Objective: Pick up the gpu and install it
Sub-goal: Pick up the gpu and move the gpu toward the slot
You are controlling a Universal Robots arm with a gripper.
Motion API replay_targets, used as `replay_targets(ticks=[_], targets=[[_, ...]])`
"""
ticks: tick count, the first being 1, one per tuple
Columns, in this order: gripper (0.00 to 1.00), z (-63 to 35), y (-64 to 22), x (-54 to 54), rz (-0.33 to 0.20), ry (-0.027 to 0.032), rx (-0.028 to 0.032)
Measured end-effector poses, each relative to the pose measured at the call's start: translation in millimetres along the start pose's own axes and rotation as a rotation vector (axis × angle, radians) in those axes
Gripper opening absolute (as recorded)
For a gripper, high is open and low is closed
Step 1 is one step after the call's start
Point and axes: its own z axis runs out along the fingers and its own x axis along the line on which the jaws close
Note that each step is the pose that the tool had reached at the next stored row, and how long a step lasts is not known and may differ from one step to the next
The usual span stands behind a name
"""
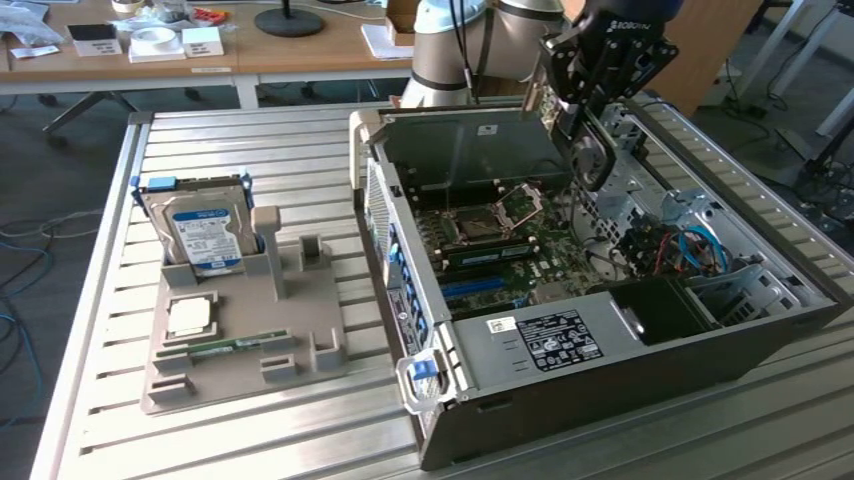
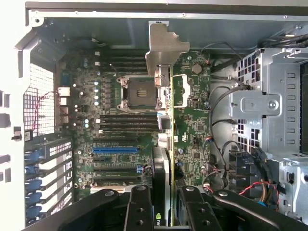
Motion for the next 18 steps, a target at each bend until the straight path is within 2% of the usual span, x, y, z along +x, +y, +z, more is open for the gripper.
replay_targets(ticks=[18], targets=[[0.27,0.7,0.7,-25.4,0.000,0.0000,0.0000]])
